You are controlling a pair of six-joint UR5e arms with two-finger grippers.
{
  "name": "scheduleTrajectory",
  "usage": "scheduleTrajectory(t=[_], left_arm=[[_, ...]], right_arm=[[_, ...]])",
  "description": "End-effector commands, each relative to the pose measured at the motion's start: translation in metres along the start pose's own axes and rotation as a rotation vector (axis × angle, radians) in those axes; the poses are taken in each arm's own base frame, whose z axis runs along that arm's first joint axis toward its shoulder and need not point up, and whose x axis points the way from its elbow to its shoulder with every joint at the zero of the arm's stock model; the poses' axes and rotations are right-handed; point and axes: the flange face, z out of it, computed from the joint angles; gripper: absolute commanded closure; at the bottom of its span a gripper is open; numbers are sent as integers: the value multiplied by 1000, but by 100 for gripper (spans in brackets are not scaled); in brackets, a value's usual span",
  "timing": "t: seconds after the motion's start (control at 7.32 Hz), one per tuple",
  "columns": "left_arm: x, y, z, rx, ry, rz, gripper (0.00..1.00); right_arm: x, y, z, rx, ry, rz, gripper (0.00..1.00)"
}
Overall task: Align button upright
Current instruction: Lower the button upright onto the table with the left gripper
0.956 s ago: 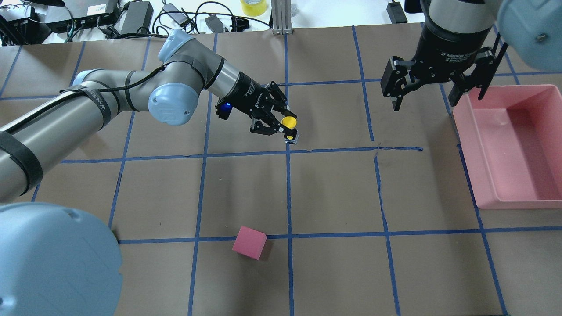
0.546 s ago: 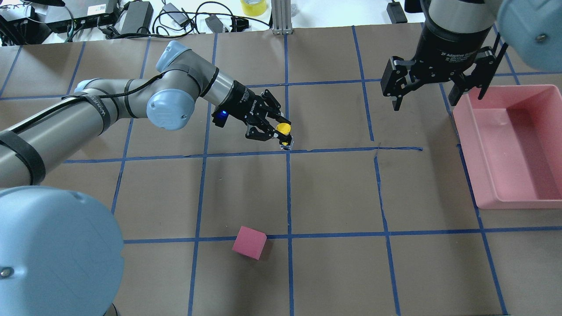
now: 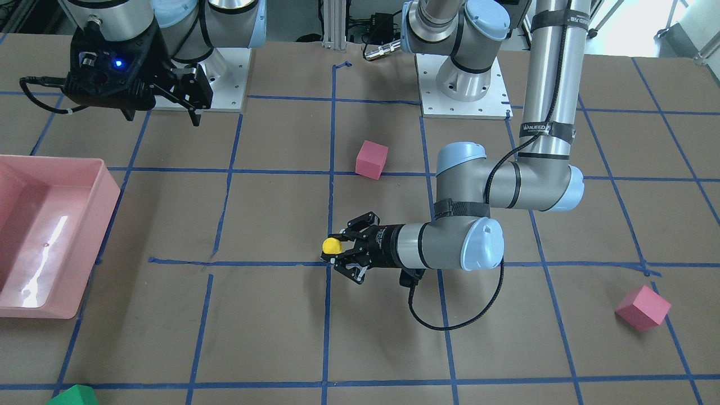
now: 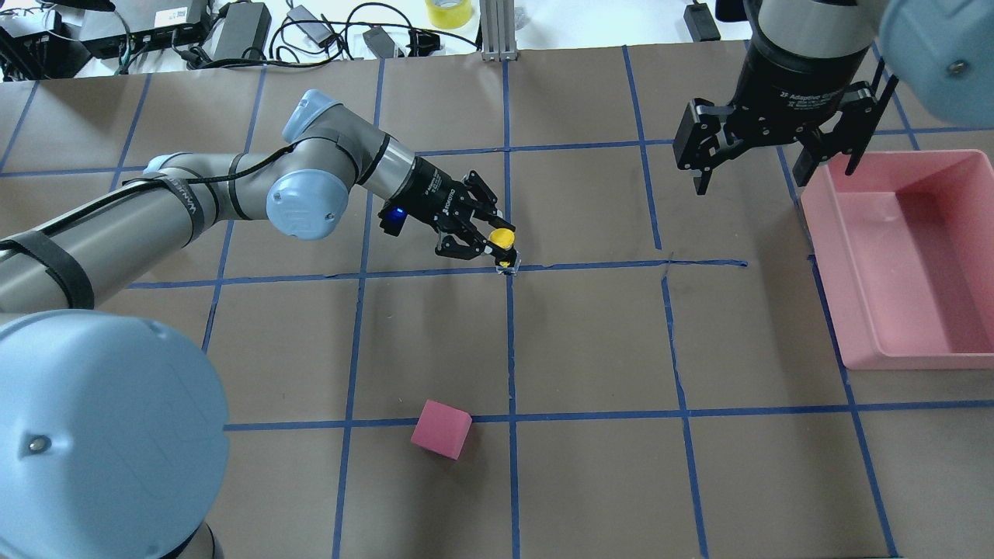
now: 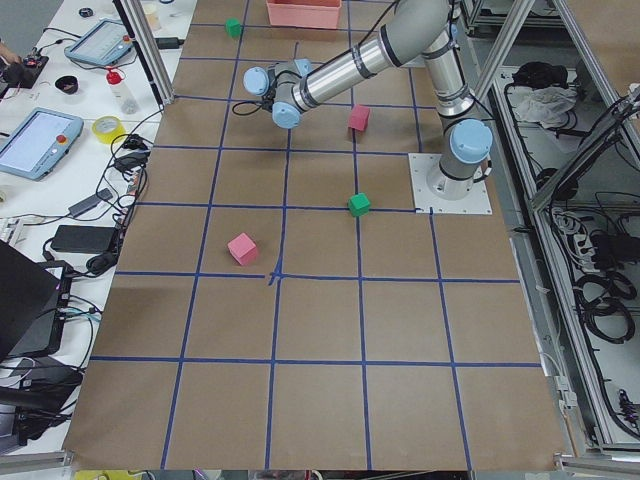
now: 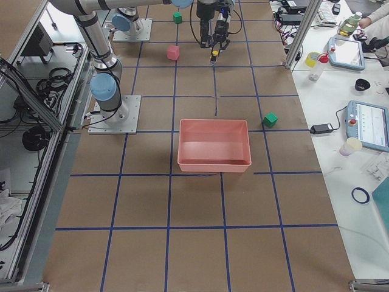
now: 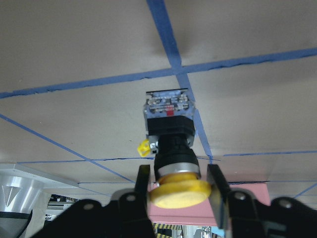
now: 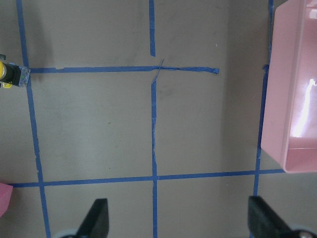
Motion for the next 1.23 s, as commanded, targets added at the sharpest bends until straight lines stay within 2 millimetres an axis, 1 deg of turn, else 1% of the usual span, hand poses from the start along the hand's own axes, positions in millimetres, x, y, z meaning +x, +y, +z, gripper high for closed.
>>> scheduleTrajectory(t=[0.0, 0.41, 0.55, 0.68, 0.82, 0.96, 1.09], left_arm=[[1, -9, 7, 0, -5, 30, 100], [2, -11, 7, 11, -6, 45, 100], [3, -12, 4, 50, -14, 55, 62], [4, -17, 4, 97, -3, 72, 1], [5, -14, 3, 96, 6, 79, 0], [5, -4, -1, 69, 24, 83, 0], [8, 14, -11, 23, 60, 98, 0]], right_arm=[[0, 0, 0, 1, 0, 0, 0], [-2, 0, 0, 2, -2, -3, 0], [0, 0, 0, 2, -2, 0, 0], [-2, 0, 0, 2, -2, -3, 0], [0, 0, 0, 2, -2, 0, 0], [0, 0, 0, 2, -2, 0, 0], [0, 0, 0, 3, -2, 0, 0]])
